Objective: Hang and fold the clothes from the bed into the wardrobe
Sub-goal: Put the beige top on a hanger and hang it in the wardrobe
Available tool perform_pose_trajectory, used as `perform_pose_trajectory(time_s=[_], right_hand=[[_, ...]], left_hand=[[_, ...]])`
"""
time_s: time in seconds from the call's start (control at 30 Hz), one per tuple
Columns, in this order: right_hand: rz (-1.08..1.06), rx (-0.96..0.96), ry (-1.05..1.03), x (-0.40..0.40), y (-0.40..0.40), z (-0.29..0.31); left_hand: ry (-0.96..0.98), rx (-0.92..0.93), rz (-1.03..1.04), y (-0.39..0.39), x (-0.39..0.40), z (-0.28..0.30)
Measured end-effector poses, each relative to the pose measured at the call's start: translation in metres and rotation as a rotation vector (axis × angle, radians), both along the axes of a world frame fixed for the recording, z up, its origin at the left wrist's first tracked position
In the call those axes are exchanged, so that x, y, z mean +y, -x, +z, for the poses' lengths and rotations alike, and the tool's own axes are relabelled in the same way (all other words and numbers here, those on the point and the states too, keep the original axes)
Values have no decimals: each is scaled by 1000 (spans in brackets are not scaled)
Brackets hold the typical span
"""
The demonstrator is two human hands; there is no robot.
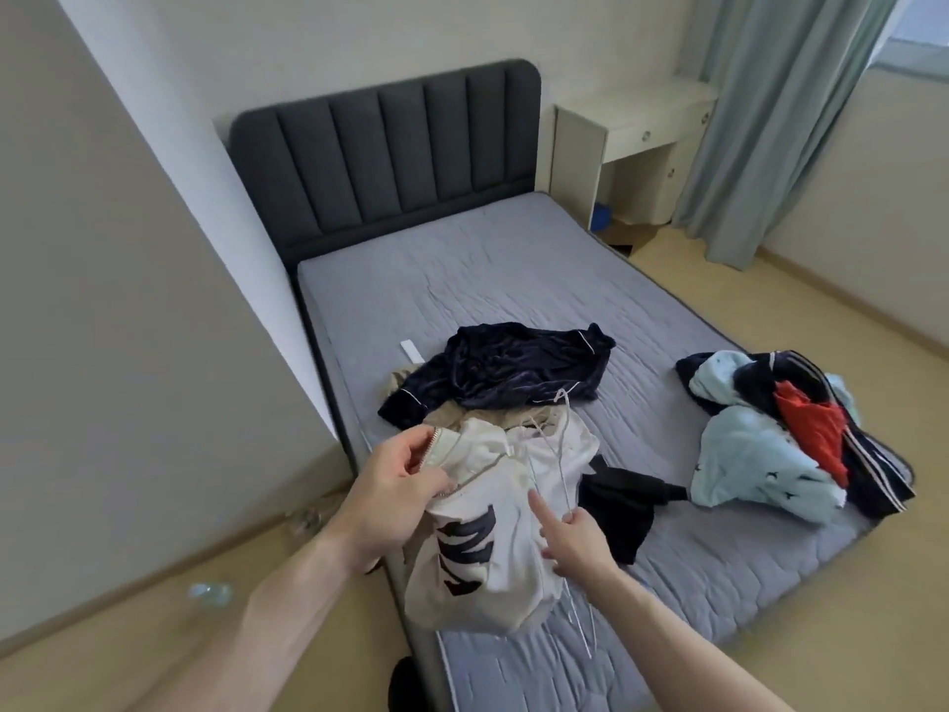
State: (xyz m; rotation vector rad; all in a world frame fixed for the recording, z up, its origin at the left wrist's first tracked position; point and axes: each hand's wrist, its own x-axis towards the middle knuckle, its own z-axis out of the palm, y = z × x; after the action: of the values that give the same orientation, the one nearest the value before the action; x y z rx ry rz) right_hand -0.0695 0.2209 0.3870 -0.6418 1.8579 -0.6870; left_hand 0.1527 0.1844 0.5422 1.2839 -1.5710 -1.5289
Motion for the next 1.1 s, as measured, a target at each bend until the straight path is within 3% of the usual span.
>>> perform_pose_trajectory(time_s=[0.1,0.23,0.43,0.57,0.73,0.87,0.97,1.1], right_hand=[[4,-213,-148,-20,-13,3],[120,-320,-242,-30,-31,-2],[-42,-260,-8,-29,-14,11],[-101,-133,253,-31,11,49],[120,-182,374,-24,-2,103],[291,-275,482,-9,-25,159],[423,-333,540,2,-46,205],[561,-326,599,15,-78,254]], left_hand=[[19,22,20,4,27,6],[8,43,32,2,61,7],[-59,39,110,-31,77,-8],[-172,-229,254,-71,71,-47],[-284,-775,-118,-90,61,-71],[20,-907,-183,-82,39,-59],[176,-743,-115,-71,28,-41],[267,-632,-207,-64,28,-29]])
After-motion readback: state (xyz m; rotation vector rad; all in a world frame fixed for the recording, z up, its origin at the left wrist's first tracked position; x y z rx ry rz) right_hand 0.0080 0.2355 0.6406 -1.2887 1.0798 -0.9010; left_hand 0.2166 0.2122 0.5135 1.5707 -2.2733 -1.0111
